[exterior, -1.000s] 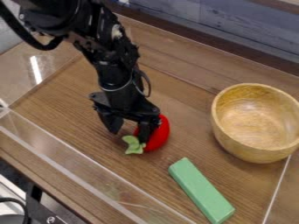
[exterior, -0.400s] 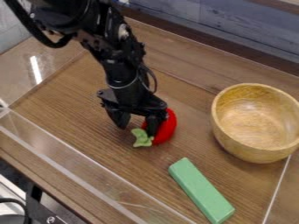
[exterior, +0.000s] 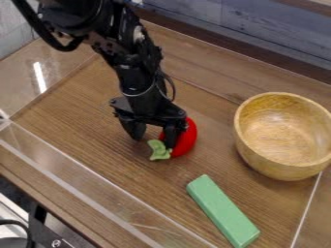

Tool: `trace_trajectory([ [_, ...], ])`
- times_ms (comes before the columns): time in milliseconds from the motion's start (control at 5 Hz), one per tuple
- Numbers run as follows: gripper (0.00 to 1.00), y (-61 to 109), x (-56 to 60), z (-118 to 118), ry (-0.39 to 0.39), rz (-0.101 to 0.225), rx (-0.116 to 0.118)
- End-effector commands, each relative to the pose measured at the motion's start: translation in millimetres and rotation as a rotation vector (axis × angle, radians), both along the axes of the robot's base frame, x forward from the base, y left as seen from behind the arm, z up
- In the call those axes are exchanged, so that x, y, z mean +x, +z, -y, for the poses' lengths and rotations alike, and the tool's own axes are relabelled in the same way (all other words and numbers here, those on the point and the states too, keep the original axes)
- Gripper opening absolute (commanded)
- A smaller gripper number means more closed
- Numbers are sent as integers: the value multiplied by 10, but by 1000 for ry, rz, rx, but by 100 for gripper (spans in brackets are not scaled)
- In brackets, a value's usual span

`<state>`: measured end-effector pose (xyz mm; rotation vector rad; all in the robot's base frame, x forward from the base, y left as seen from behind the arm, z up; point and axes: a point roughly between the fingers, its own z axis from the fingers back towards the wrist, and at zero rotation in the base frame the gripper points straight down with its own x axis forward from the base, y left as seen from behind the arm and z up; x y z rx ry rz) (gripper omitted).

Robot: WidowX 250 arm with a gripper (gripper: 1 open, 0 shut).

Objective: Move the red object to the right side of the table

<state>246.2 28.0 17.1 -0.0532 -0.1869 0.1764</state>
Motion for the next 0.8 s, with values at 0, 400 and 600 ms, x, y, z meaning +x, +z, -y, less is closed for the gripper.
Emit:
trace_trajectory([
  [0,100,-110,-35,7,8,-33,-4],
  [400,0,-164,-48,32,23,-41,-11],
  [600,0,-162,-62,103,32,-39,-17],
])
